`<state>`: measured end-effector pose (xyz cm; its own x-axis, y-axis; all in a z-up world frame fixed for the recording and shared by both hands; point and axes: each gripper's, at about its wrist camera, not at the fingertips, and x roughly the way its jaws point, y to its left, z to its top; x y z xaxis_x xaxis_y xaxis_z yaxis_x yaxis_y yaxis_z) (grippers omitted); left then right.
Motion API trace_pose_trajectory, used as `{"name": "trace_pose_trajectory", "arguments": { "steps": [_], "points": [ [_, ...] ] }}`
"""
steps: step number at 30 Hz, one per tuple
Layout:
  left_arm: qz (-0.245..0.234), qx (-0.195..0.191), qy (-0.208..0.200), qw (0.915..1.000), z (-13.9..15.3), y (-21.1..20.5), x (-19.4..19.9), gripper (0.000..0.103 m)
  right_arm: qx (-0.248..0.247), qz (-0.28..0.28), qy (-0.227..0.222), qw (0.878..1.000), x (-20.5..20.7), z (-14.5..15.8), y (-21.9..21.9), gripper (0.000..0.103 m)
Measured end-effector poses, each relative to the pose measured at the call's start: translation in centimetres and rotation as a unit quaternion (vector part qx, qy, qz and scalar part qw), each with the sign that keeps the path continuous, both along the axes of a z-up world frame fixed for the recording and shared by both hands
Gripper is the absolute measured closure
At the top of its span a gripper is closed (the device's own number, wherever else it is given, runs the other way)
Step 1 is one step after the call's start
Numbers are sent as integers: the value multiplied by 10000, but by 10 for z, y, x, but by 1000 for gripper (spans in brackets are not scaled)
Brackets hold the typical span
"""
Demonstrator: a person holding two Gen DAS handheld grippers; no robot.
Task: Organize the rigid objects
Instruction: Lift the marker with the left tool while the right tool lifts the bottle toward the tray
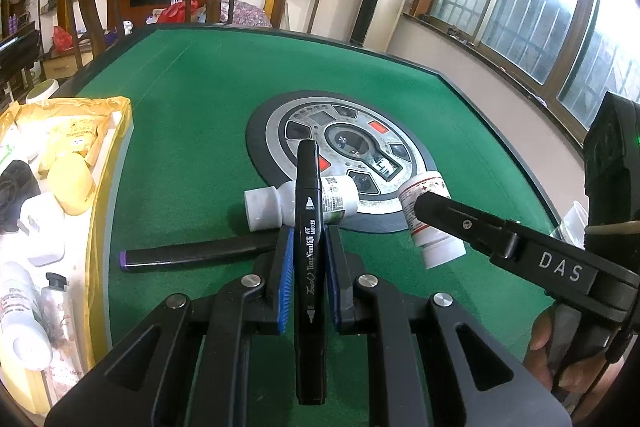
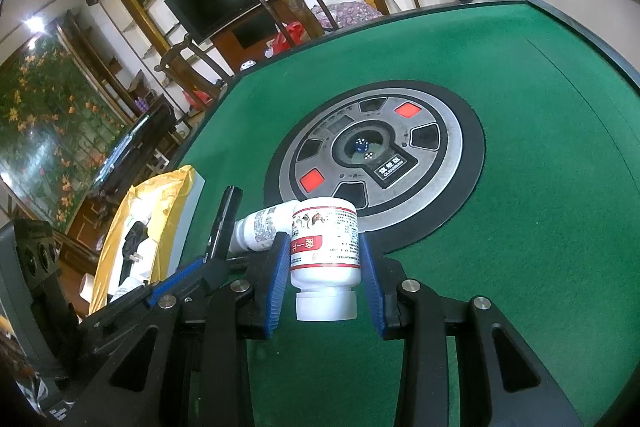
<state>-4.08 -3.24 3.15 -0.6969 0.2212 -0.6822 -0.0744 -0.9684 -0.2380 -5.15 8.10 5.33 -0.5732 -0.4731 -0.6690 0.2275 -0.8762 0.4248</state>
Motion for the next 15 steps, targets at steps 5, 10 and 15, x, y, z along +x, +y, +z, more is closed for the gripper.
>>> {"name": "trace_pose_trajectory", "arguments": {
  "steps": [5,10,15],
  "points": [
    [3,47,13,10000,2,-2,0,91,-45,34,-44,10000,-1,0,1,72],
    [41,93,115,9999,9,-5,3,91,-109,180,-123,9997,0,-2,-5,72],
    [81,151,278,9995,16,-9,7,91,-135,352,-56,9993,9,1,-13,72]
  ]
}}
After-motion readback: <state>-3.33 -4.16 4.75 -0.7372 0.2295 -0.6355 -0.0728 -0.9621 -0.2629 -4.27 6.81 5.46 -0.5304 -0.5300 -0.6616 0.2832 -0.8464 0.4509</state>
